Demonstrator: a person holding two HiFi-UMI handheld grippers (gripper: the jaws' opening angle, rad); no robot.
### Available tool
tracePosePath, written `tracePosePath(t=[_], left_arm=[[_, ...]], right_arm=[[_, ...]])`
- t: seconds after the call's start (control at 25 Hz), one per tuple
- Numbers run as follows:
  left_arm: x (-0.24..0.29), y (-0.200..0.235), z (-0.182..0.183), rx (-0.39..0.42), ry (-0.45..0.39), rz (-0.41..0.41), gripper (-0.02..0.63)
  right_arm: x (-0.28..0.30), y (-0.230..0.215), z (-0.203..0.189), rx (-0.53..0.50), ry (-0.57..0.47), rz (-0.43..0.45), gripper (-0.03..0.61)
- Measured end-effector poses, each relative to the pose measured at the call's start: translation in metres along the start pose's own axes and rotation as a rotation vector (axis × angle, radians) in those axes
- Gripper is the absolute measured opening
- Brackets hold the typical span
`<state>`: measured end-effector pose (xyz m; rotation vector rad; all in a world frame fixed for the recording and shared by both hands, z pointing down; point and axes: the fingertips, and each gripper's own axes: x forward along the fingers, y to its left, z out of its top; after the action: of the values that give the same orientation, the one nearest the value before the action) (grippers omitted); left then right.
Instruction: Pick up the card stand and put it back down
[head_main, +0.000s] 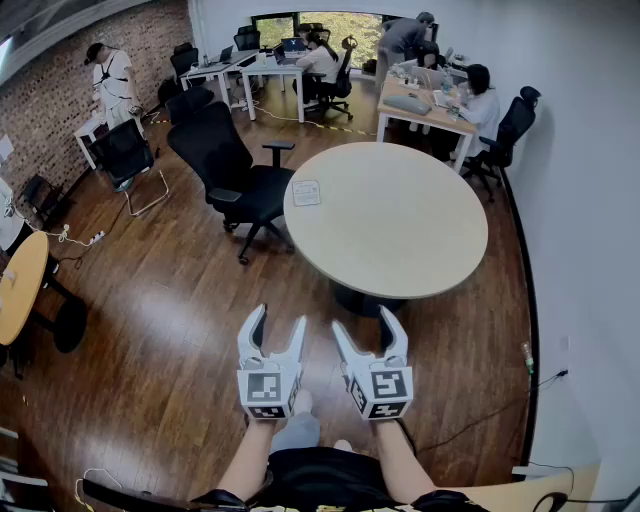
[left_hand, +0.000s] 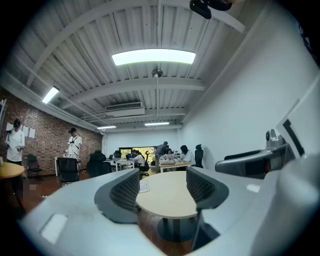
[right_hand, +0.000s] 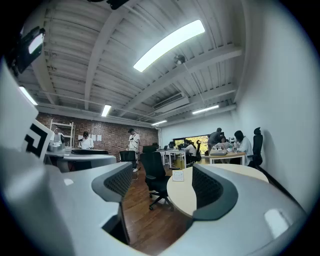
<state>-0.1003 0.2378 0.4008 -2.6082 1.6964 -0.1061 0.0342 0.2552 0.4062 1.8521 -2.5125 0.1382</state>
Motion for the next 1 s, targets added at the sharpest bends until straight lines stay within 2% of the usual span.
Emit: tracePosePath(t=[0.24, 0.52, 0.72, 0.84, 1.0], left_arm=[[0.065, 0.081, 0.002, -0.021, -0.009, -0.016, 0.291], [0.127, 0.157, 0.003, -0.067, -0.022, -0.037, 0.291], [0.159, 0.18, -0.006, -0.126, 0.013, -0.051, 0.293], [0.18, 0.184, -0.013, -0.126, 0.015, -0.073, 0.293], [0.211, 0.196, -0.017, -0.114, 0.025, -0.058, 0.293]], right_arm=[[0.109, 0.039, 0.012, -0.027, 0.011, 0.081, 0.356], [0.194, 0.052, 0.022, -0.02, 0.017, 0.051, 0.339], [0.228, 0.041, 0.006, -0.007, 0.079, 0.029, 0.333], [0.249, 0.028, 0.007, 0.003, 0.071, 0.017, 0.327], [0.285, 0.013, 0.009, 0.017, 0.071, 0.032, 0.314]])
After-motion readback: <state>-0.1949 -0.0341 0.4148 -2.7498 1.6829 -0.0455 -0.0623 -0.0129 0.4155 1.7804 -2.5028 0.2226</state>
